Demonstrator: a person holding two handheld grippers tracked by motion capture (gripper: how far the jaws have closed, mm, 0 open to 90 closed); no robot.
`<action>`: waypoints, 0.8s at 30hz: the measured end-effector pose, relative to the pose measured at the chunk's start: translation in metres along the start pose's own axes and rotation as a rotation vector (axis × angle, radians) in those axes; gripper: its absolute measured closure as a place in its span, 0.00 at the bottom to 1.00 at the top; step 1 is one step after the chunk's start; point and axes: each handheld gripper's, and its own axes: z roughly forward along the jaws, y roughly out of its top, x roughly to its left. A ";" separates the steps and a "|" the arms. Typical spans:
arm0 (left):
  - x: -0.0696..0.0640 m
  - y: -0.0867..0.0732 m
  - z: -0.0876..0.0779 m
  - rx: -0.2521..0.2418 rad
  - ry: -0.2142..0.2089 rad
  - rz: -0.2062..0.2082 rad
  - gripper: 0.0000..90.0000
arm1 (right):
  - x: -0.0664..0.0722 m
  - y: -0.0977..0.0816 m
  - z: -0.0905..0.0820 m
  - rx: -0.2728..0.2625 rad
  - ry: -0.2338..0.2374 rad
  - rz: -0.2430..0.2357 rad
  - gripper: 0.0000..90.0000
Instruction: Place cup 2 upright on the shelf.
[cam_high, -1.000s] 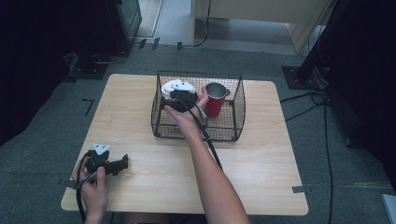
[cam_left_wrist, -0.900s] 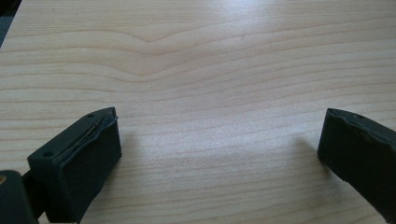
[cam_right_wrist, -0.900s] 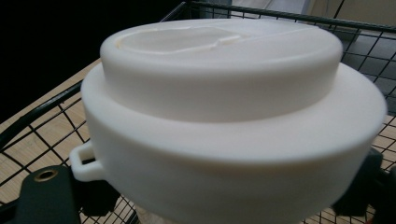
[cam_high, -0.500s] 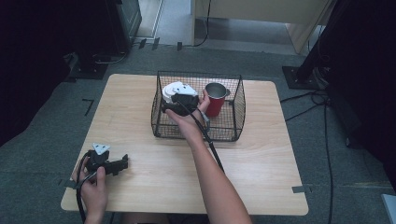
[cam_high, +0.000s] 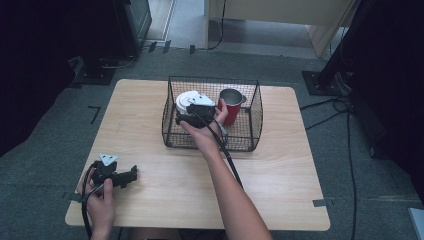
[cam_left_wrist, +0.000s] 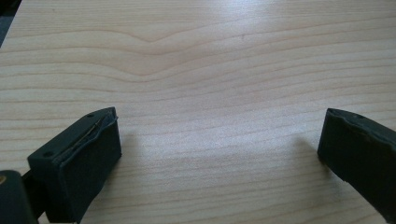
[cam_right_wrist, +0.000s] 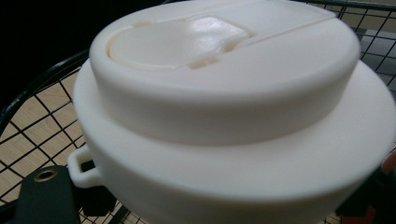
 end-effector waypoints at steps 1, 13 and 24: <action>0.000 0.000 0.000 0.000 0.001 0.002 0.00 | 0.000 -0.001 -0.001 0.007 0.005 -0.009 0.18; 0.000 0.000 0.000 0.000 0.000 0.000 0.00 | -0.007 -0.006 -0.006 0.021 0.060 -0.006 0.16; 0.000 0.000 0.000 0.000 0.000 0.000 0.00 | -0.006 -0.010 -0.015 0.018 0.066 -0.034 0.16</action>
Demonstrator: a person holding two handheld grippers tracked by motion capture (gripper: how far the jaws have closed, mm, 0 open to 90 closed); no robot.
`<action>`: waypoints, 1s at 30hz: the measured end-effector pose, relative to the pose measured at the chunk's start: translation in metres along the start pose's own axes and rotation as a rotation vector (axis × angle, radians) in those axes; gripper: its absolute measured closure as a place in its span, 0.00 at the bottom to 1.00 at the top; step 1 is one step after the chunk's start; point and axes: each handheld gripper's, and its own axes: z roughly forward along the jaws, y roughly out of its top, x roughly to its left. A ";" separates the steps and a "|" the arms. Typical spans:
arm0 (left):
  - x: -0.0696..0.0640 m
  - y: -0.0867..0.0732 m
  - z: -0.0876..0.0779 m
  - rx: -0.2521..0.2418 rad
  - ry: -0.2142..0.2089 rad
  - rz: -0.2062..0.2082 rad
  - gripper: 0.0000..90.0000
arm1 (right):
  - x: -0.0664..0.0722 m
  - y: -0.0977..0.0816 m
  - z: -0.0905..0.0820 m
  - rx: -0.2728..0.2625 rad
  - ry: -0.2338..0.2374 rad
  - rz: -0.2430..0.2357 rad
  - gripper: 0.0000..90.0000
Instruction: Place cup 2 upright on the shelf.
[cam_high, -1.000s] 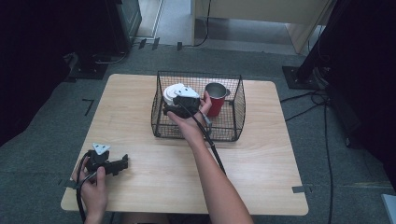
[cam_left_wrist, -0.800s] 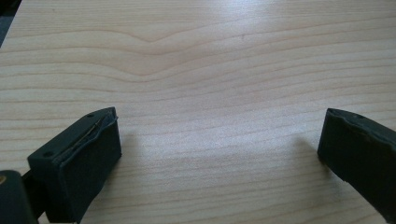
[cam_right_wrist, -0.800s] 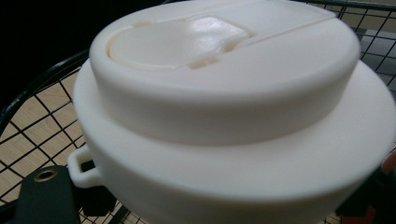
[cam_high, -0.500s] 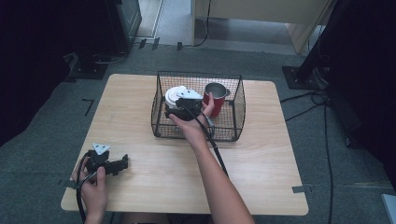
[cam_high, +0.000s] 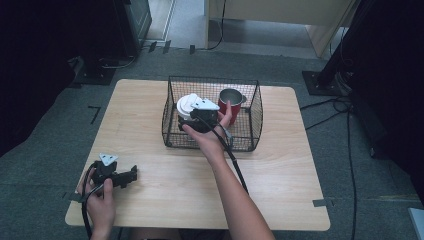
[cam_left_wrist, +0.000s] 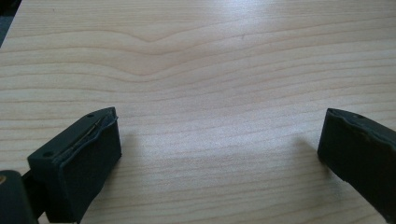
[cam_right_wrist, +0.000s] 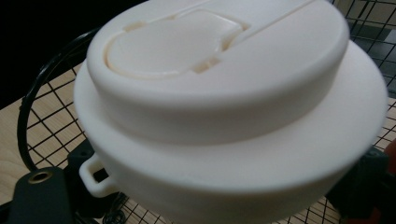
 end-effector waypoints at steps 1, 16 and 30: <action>0.000 0.000 0.000 0.000 0.000 0.000 0.00 | 0.000 -0.002 -0.002 0.003 0.004 -0.003 0.16; 0.000 0.000 0.000 0.000 0.000 0.000 0.00 | -0.005 -0.015 -0.006 0.028 0.025 0.003 0.16; 0.000 0.000 0.000 -0.001 0.000 0.001 0.00 | -0.011 -0.023 -0.021 0.012 0.033 -0.008 0.16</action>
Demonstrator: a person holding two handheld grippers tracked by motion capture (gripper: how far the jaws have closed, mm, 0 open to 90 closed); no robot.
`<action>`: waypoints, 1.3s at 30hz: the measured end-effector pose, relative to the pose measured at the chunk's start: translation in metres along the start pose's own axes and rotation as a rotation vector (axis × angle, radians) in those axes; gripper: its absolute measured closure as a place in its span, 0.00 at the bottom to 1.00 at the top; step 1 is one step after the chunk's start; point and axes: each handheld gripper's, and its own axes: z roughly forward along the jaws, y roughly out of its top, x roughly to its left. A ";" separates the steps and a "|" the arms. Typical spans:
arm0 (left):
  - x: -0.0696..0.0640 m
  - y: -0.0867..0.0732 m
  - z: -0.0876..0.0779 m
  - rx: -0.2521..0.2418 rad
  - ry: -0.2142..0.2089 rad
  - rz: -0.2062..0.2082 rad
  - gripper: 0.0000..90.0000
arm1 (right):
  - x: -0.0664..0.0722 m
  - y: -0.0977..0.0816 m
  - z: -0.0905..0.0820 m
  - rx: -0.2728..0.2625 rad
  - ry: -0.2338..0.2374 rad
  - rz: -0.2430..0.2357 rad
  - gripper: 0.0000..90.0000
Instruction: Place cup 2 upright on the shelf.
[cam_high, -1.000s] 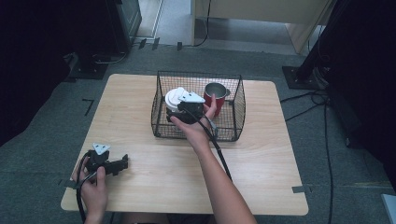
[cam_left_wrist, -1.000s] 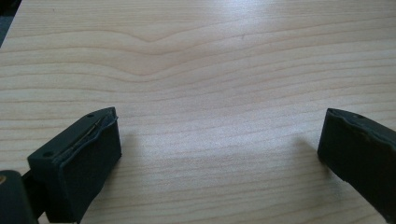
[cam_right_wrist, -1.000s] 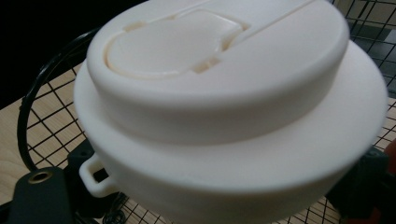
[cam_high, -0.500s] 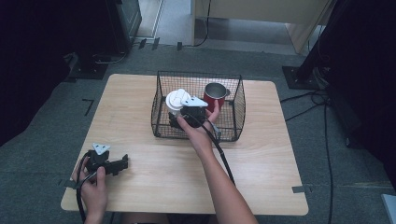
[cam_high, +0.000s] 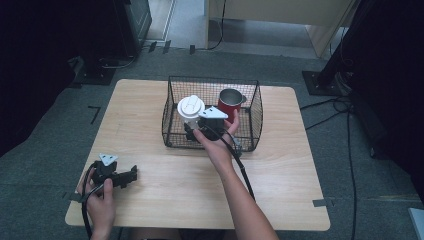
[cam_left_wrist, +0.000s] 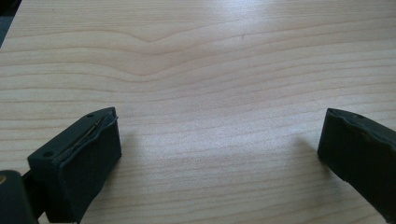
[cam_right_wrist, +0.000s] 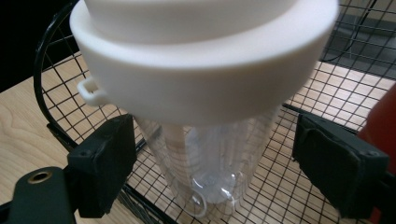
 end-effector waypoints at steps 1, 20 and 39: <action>0.000 0.000 0.000 0.000 0.000 0.000 0.00 | -0.001 -0.001 -0.002 -0.002 0.001 0.002 0.16; 0.000 0.000 0.000 -0.002 0.000 -0.003 0.00 | -0.019 -0.016 -0.040 -0.021 -0.019 0.027 0.16; 0.000 0.000 0.000 -0.002 0.001 -0.001 0.00 | -0.031 -0.028 -0.084 -0.048 -0.067 0.006 0.16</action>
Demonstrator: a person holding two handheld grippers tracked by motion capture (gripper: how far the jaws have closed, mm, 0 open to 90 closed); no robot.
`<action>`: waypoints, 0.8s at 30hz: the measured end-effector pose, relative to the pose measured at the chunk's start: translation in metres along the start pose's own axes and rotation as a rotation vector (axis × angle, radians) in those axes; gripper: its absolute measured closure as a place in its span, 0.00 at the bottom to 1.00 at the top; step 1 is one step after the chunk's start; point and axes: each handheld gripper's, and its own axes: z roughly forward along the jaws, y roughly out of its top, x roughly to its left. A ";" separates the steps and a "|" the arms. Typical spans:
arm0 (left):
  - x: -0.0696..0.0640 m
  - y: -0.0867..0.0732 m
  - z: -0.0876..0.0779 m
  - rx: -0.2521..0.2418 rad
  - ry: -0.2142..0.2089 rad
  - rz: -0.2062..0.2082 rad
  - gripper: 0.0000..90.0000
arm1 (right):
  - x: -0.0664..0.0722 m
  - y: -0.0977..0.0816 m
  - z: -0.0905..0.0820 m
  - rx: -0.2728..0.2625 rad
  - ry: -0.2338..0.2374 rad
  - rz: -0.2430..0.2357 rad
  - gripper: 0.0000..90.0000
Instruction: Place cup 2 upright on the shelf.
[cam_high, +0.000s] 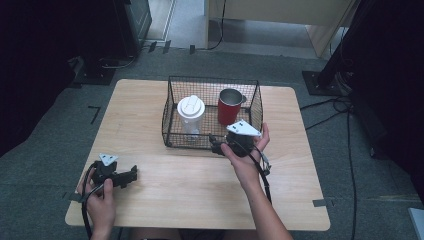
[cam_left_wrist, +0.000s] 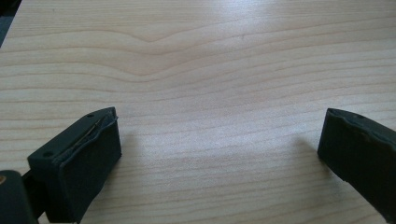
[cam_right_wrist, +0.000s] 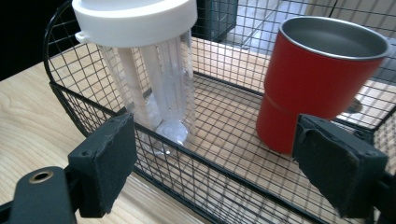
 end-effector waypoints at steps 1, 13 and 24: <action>0.000 0.000 0.000 0.000 0.000 0.000 0.00 | -0.001 -0.001 -0.002 -0.001 -0.004 -0.004 0.16; 0.000 0.000 0.000 -0.003 -0.001 -0.003 0.00 | -0.014 -0.014 -0.026 -0.012 -0.040 0.002 0.16; 0.000 0.000 0.000 0.001 -0.001 0.001 0.00 | -0.030 -0.029 -0.044 -0.015 -0.077 0.029 0.16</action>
